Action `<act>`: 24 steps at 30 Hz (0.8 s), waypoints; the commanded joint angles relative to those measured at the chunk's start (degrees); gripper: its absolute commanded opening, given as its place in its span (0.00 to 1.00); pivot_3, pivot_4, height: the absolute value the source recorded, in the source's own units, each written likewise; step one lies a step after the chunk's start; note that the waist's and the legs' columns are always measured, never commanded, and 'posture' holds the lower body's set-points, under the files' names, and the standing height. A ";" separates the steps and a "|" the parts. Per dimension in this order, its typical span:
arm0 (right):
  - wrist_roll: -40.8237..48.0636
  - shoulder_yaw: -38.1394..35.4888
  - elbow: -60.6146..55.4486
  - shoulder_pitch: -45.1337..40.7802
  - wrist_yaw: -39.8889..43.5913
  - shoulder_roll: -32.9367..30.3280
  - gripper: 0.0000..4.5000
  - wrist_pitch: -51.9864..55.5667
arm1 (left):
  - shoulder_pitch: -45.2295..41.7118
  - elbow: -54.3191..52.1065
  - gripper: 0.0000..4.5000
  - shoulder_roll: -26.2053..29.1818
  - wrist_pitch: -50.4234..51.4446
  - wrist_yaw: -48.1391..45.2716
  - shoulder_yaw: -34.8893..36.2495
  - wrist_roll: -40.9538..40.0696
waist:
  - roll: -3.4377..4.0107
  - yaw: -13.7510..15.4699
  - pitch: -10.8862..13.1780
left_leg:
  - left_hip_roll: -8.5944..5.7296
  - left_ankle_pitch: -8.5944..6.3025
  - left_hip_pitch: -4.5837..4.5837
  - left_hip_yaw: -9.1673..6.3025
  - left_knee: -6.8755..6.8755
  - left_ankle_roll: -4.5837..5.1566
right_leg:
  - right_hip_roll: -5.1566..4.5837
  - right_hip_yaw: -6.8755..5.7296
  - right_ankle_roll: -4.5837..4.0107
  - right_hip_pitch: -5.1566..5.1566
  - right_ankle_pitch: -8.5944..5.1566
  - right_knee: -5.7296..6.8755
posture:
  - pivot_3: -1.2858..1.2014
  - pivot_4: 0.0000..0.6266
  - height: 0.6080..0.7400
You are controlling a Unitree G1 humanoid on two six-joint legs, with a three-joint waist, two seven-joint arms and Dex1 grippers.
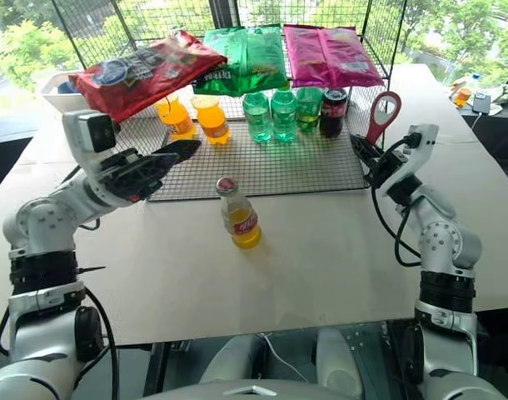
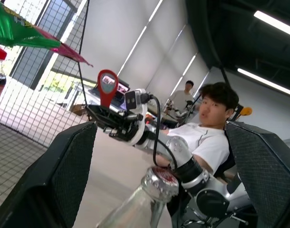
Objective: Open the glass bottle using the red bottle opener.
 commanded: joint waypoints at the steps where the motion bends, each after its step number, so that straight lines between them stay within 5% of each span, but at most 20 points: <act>1: 0.66 -0.60 -0.19 -2.22 -0.03 0.56 0.00 -1.92 | -0.47 -3.42 0.99 -0.72 -2.94 1.68 0.70 -1.17 | 0.00 0.45 0.00 | 0.00 0.00 0.00 0.00 0.01 0.00 | 0.00 0.00 0.00 0.00 0.00 0.00 | 0.52 0.24 1.00; 17: 0.99 -0.88 -2.42 -0.62 -1.54 0.63 0.00 -1.82 | -11.69 6.32 0.99 -5.63 -8.92 -2.22 -7.67 1.76 | -0.02 0.42 -0.01 | -0.02 0.00 0.00 0.05 0.01 0.00 | 0.02 0.01 -0.01 -0.01 0.00 0.02 | 0.52 0.24 1.00; 24: 1.41 -1.43 -3.87 0.30 -2.65 0.61 0.00 -2.00 | -11.57 6.93 0.99 -3.77 -5.70 -5.11 -8.23 0.93 | -0.02 0.33 -0.01 | -0.02 0.00 -0.01 0.05 -0.01 0.00 | 0.03 0.01 0.00 -0.01 0.00 0.04 | 0.52 0.24 1.00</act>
